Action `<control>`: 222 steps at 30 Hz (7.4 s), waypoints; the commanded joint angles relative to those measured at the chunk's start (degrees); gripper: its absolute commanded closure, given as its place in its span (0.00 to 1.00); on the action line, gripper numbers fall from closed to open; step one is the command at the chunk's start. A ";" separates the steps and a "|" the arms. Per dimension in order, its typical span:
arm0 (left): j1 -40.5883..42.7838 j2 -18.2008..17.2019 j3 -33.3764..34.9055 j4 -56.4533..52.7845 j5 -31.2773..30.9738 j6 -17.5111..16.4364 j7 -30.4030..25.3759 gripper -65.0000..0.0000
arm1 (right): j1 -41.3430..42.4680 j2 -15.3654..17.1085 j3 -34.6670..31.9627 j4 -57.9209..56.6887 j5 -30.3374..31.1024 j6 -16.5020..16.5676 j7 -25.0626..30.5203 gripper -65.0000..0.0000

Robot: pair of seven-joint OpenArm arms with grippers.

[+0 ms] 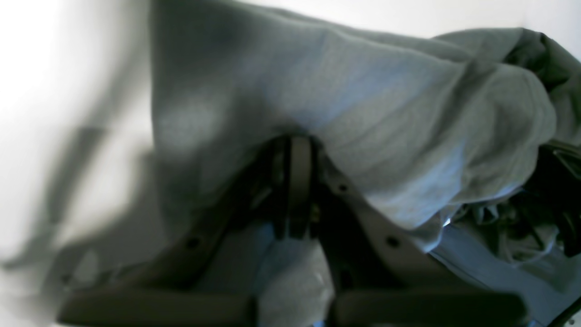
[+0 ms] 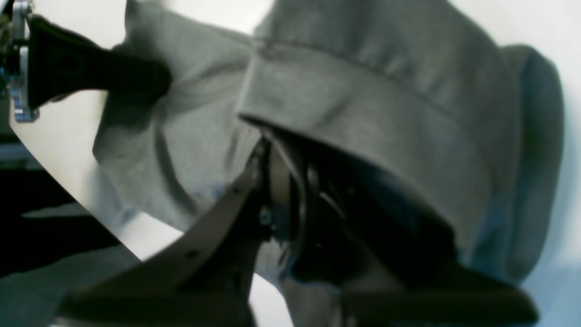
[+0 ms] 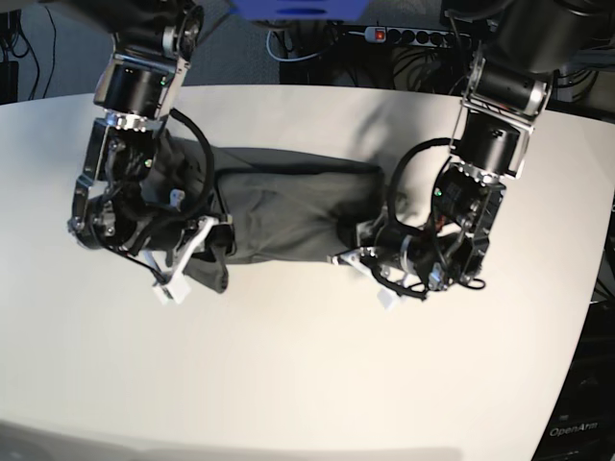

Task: Fold the T-shirt properly
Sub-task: 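Carry the shirt end over the strip toward the left gripper, then lay the carried end onto the shirt beside the left gripper, then open the left gripper and pull it away from the shirt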

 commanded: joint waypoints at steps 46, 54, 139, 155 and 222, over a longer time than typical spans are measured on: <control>0.00 -0.77 0.42 -0.47 5.55 1.78 -2.70 0.97 | 4.79 -4.08 -9.71 1.23 1.95 -35.66 -0.50 1.00; -0.18 -0.69 0.42 -0.47 5.64 1.78 -2.70 0.97 | 3.65 -4.25 -14.72 4.39 1.95 -46.21 3.59 1.00; -2.38 -3.59 0.77 1.99 0.80 1.78 0.02 0.97 | 19.83 -6.27 -53.85 -14.95 -23.81 -71.22 -0.50 1.00; -5.37 -3.06 8.86 -7.50 0.71 1.78 -5.51 0.97 | 24.22 -6.54 -53.93 -18.02 -23.81 -71.22 -0.50 1.00; 1.67 -16.25 -15.23 25.46 -17.48 10.48 8.55 0.97 | 16.13 -8.74 -53.76 -8.09 -23.63 -71.22 -0.50 1.00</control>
